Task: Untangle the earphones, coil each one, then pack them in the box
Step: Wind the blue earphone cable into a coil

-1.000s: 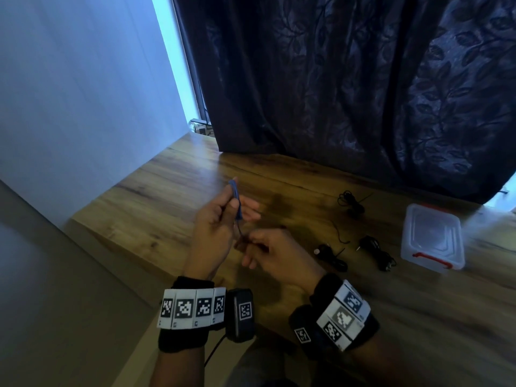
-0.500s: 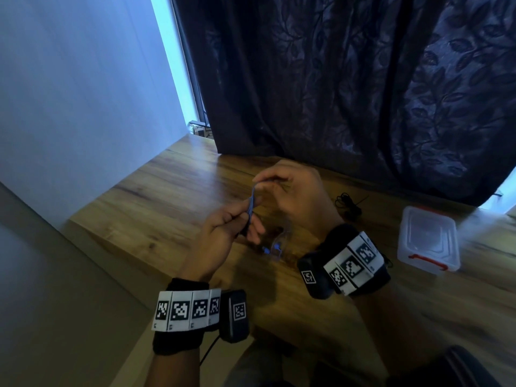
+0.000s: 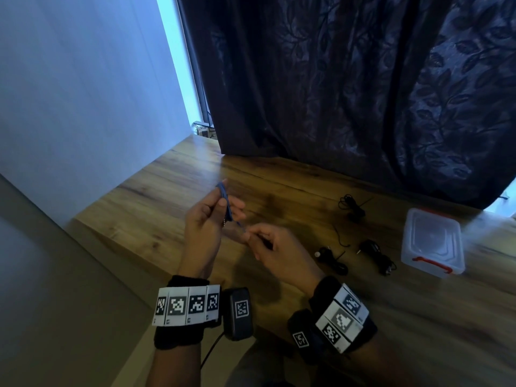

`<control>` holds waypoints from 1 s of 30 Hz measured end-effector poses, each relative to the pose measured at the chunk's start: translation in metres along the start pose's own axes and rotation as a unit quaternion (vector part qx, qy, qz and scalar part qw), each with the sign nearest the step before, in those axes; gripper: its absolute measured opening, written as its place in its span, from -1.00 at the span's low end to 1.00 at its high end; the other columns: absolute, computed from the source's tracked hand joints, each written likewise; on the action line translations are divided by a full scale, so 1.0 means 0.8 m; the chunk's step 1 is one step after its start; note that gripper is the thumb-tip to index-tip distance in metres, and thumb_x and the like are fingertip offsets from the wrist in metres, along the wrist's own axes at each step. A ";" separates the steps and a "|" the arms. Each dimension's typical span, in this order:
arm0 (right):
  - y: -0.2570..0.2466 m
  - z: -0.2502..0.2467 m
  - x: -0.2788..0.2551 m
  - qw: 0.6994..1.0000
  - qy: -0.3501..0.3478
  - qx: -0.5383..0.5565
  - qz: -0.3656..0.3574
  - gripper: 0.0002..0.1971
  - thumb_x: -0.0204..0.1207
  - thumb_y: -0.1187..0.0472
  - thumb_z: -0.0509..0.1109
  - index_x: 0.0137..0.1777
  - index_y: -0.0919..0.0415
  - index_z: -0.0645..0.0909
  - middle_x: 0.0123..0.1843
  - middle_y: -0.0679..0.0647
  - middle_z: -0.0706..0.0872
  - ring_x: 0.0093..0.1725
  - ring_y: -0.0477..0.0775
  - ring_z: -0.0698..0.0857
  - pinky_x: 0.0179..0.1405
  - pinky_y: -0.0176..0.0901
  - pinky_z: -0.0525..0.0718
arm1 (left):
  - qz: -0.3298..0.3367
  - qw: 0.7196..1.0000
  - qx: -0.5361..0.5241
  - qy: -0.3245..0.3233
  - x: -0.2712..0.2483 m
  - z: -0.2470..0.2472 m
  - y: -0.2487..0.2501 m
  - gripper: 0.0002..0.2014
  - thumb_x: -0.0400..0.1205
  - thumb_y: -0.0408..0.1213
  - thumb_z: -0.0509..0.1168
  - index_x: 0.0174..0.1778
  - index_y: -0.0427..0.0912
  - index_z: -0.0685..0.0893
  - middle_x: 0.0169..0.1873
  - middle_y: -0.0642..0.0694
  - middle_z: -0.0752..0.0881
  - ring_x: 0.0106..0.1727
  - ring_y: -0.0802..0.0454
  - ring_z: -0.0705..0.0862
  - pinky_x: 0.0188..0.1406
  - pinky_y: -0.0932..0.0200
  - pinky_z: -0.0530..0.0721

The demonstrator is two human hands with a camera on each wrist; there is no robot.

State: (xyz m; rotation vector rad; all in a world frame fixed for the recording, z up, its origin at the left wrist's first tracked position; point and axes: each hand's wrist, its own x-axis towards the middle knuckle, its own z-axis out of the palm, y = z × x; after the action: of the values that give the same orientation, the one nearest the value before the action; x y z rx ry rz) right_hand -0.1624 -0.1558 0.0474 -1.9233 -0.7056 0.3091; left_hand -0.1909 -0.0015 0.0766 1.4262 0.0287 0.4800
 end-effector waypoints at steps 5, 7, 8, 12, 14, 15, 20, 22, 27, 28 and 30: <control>-0.002 -0.004 -0.004 0.996 0.036 -0.067 -0.056 -0.81 0.74 0.16 0.31 0.20 0.07 0.74 -0.06 -0.02 0.81 -0.14 -0.10 0.73 -0.16 -0.38 0.64 | 0.013 0.999 0.044 0.014 -0.004 0.007 0.004 -0.70 0.78 -0.48 0.07 0.26 -0.17 0.66 -0.19 -0.05 0.80 -0.20 0.01 0.74 -0.03 0.12 0.70; -0.001 -0.002 -0.001 0.995 0.051 -0.055 -0.065 -0.80 0.74 0.23 0.30 0.22 0.09 0.74 -0.02 0.02 0.82 -0.08 -0.09 0.76 -0.10 -0.29 0.70 | 0.020 0.999 0.046 0.011 -0.005 0.015 0.007 -0.65 0.78 -0.49 0.06 0.16 -0.01 0.68 -0.19 -0.03 0.81 -0.21 0.05 0.74 -0.04 0.13 0.71; -0.002 -0.002 0.000 0.995 0.055 -0.042 -0.066 -0.79 0.74 0.26 0.29 0.23 0.10 0.73 -0.02 0.03 0.82 -0.09 -0.09 0.76 -0.12 -0.26 0.71 | 0.021 0.999 0.046 0.005 -0.005 0.018 0.009 -0.63 0.78 -0.50 0.06 0.13 0.04 0.68 -0.19 -0.01 0.82 -0.21 0.06 0.74 -0.05 0.13 0.73; -0.009 0.001 0.004 0.997 0.059 0.005 -0.050 -0.81 0.73 0.30 0.29 0.04 0.09 0.74 -0.20 -0.15 0.78 -0.29 -0.21 0.70 -0.27 -0.43 0.54 | 0.019 0.998 0.057 -0.024 -0.008 0.025 0.010 -0.62 0.79 -0.49 0.04 0.15 0.10 0.61 -0.06 0.03 0.84 -0.15 0.12 0.78 -0.06 0.25 0.73; -0.015 0.001 0.002 0.998 0.049 0.030 -0.035 -0.73 0.74 0.29 0.29 -0.08 -0.12 0.64 -0.38 -0.35 0.71 -0.36 -0.30 0.66 -0.28 -0.45 0.50 | 0.021 0.997 0.058 -0.038 -0.009 0.025 0.011 -0.62 0.79 -0.49 0.03 0.14 0.10 0.61 0.05 -0.01 0.82 -0.13 0.11 0.78 -0.08 0.26 0.73; -0.017 0.001 0.001 0.998 0.041 0.039 -0.026 -0.71 0.75 0.27 0.29 -0.09 -0.17 0.60 -0.42 -0.40 0.68 -0.39 -0.32 0.65 -0.27 -0.44 0.51 | 0.021 0.997 0.061 -0.044 -0.009 0.025 0.011 -0.62 0.79 -0.49 0.03 0.13 0.10 0.61 0.10 -0.03 0.80 -0.13 0.12 0.78 -0.12 0.28 0.74; -0.022 0.000 -0.003 0.998 0.005 0.055 0.041 -0.82 0.73 0.22 0.32 0.19 0.17 0.73 -0.34 -0.04 0.74 -0.41 -0.31 0.65 -0.27 -0.43 0.52 | 0.054 0.985 0.155 -0.054 -0.008 0.022 -0.004 -0.58 0.78 -0.51 0.03 0.24 0.19 0.48 0.19 -0.01 0.73 -0.11 0.16 0.78 -0.14 0.38 0.71; -0.025 -0.004 -0.008 0.997 -0.019 0.040 0.057 -0.84 0.71 0.23 0.35 0.15 0.17 0.75 -0.31 -0.04 0.75 -0.37 -0.36 0.66 -0.24 -0.45 0.53 | 0.058 0.975 0.205 -0.062 -0.008 0.018 -0.014 -0.59 0.77 -0.52 0.05 0.37 0.09 0.42 0.19 0.01 0.71 -0.09 0.16 0.78 -0.10 0.38 0.71; -0.044 -0.035 -0.008 0.998 -0.002 -0.056 0.024 -0.93 0.67 0.16 0.41 0.05 0.00 0.72 -0.18 -0.18 0.73 -0.33 -0.47 0.64 -0.35 -0.55 0.55 | 0.055 0.958 0.271 -0.078 -0.006 0.008 -0.018 -0.68 0.75 -0.50 0.08 0.26 -0.01 0.55 -0.02 -0.05 0.75 -0.11 0.08 0.75 -0.08 0.20 0.74; -0.048 -0.042 -0.004 0.998 0.012 -0.064 0.015 -0.94 0.67 0.15 0.42 0.03 -0.01 0.72 -0.17 -0.19 0.72 -0.32 -0.47 0.63 -0.37 -0.56 0.53 | 0.034 0.966 0.245 -0.077 -0.008 0.009 -0.015 -0.65 0.77 -0.48 0.08 0.21 0.11 0.56 -0.06 -0.10 0.75 -0.08 0.02 0.74 -0.06 0.19 0.73; -0.056 -0.057 0.007 0.996 0.032 -0.078 -0.010 -0.93 0.66 0.15 0.42 0.02 -0.01 0.75 -0.19 -0.22 0.69 -0.25 -0.41 0.63 -0.27 -0.51 0.50 | -0.019 0.981 0.178 -0.069 -0.010 0.012 -0.007 -0.62 0.79 -0.42 0.07 0.10 0.21 0.61 -0.11 -0.10 0.76 -0.07 -0.04 0.74 0.00 0.15 0.71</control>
State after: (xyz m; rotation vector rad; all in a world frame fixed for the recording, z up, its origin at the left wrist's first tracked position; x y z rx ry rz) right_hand -0.1502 -0.1725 0.1085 -2.0640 -0.7231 0.1836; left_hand -0.1933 -0.0136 0.0708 1.8044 0.0305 0.3540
